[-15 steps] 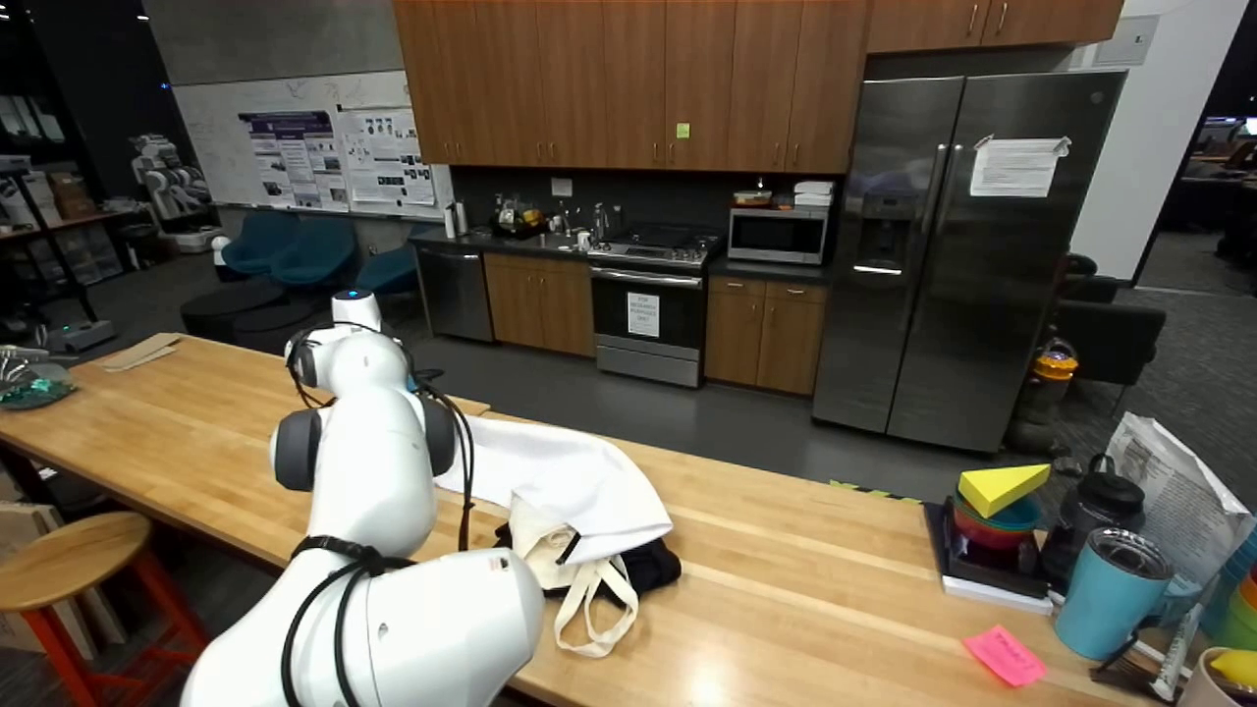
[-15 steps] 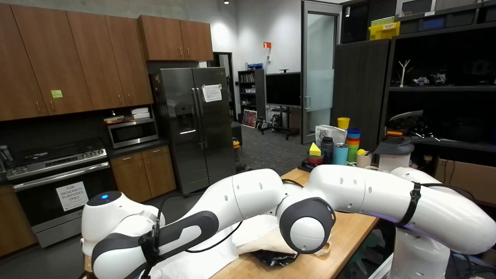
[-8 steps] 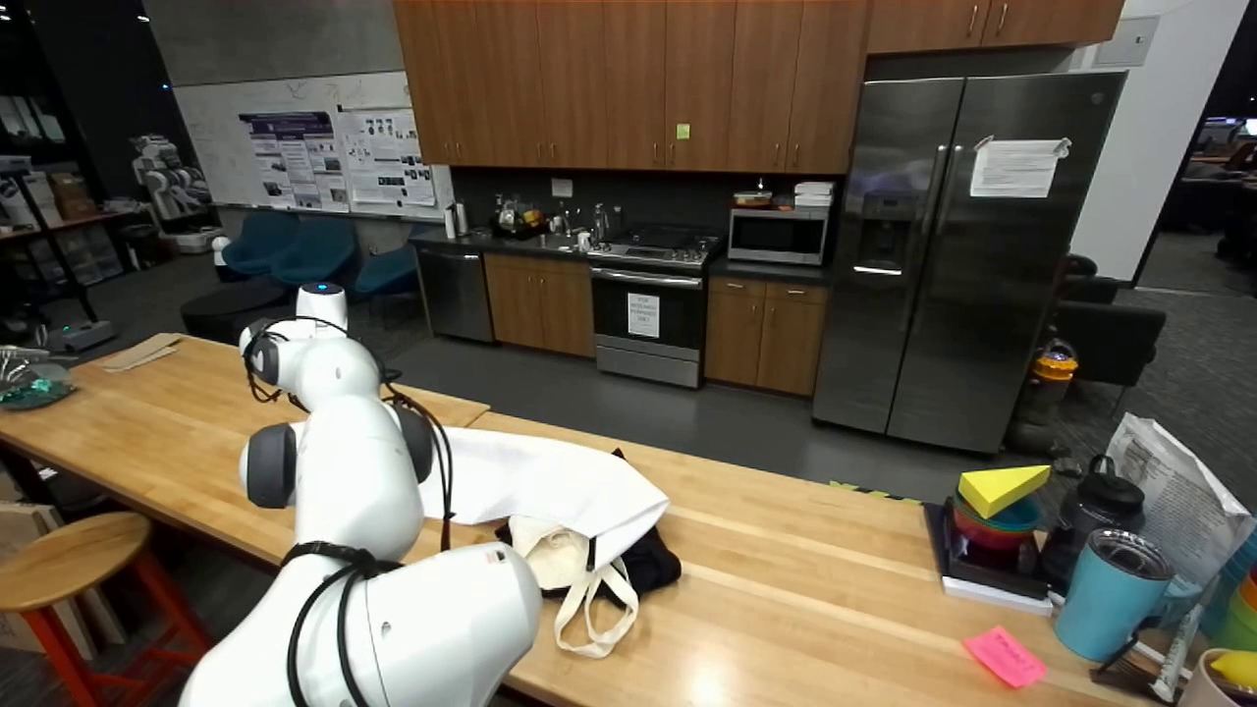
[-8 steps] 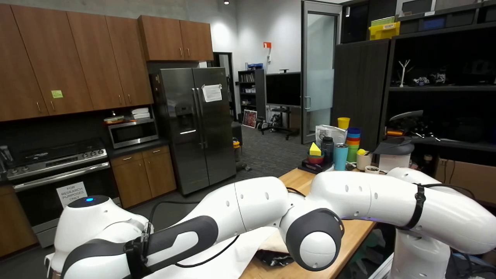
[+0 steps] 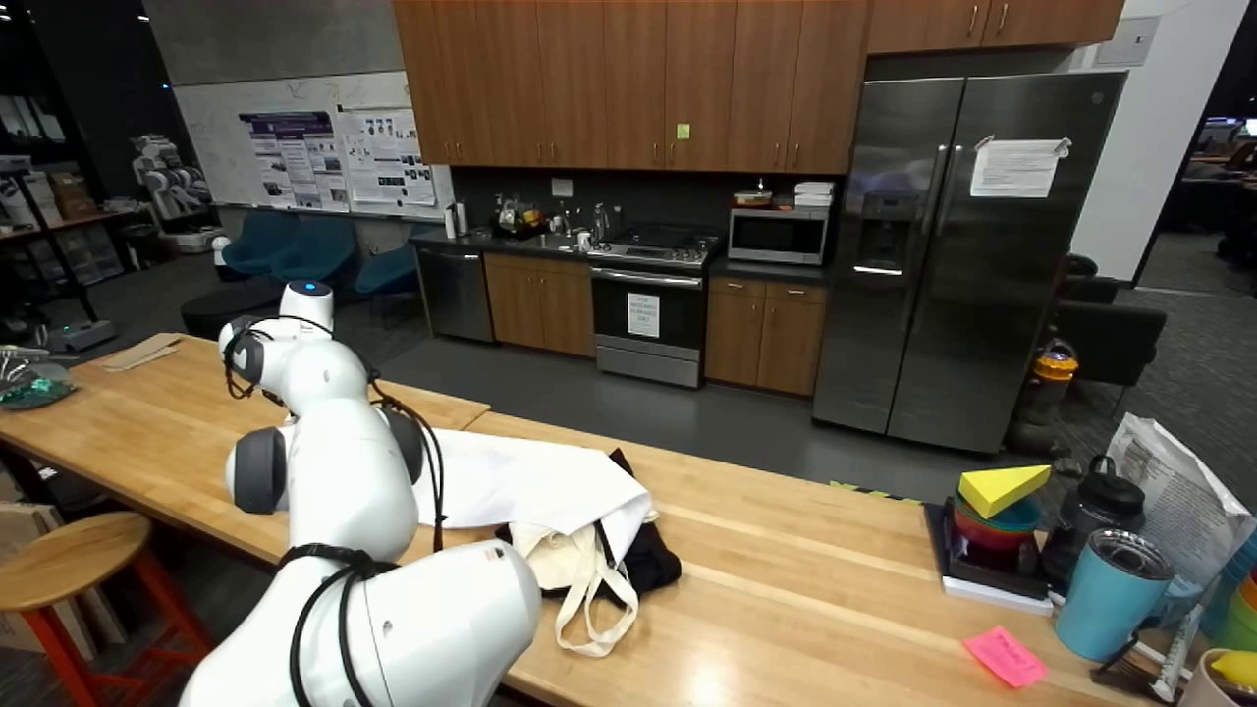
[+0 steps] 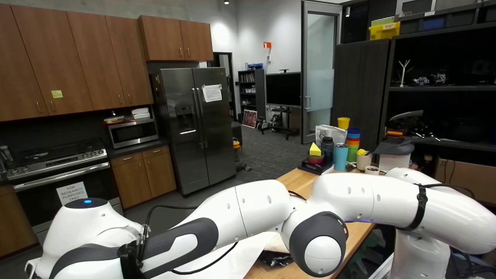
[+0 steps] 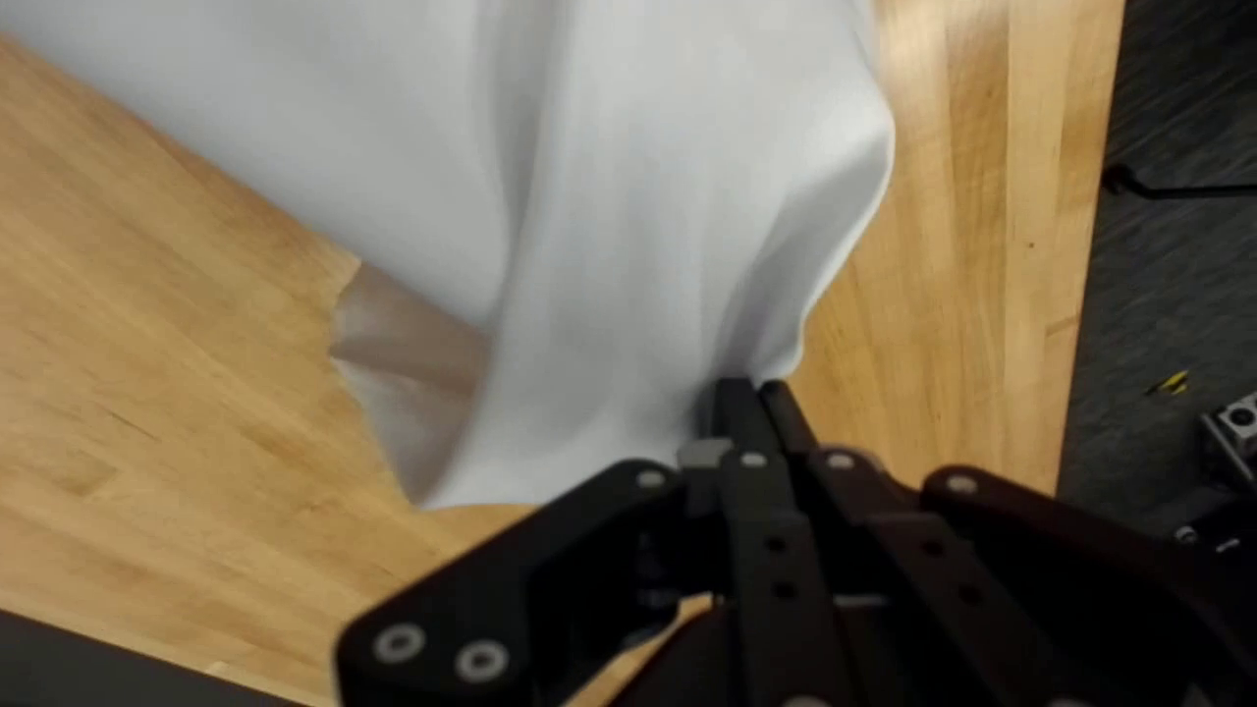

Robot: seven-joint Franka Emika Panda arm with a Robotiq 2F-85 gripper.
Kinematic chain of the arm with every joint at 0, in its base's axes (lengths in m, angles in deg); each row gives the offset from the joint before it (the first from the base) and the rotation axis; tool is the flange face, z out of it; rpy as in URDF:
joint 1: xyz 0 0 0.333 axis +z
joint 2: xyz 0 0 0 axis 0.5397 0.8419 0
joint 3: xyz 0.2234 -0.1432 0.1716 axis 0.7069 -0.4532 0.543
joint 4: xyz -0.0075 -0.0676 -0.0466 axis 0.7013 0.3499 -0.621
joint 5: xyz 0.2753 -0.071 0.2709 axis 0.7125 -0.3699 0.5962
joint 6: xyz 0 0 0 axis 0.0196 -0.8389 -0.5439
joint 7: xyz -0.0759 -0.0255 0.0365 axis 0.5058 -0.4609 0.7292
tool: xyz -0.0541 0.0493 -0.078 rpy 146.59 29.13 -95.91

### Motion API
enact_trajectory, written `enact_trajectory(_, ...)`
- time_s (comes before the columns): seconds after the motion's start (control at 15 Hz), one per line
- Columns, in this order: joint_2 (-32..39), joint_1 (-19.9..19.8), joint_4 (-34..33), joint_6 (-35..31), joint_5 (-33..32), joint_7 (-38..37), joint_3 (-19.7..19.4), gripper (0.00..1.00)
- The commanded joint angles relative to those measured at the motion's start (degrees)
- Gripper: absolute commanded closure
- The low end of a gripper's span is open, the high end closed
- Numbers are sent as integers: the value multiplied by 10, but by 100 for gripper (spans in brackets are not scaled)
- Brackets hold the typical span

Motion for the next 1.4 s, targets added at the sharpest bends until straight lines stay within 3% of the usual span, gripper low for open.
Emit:
enact_trajectory(0.0, 2, 2, -2, -25, 21, 20, 11, 100)
enact_trajectory(0.4, 7, 3, -4, -19, 20, 23, 7, 98)
enact_trajectory(0.47, 9, 3, -4, -19, 20, 25, 7, 73)
enact_trajectory(0.6, 11, 3, -5, -20, 15, 14, -1, 68)
enact_trajectory(0.8, 2, 5, -2, -43, -4, -36, -32, 47)
enact_trajectory(0.93, -16, 13, 9, -58, -38, -97, -78, 35)
enact_trajectory(1.2, -49, 29, 13, -8, -113, -196, -159, 6)
enact_trajectory(1.33, -67, 37, 13, 40, -145, -227, -191, 0)
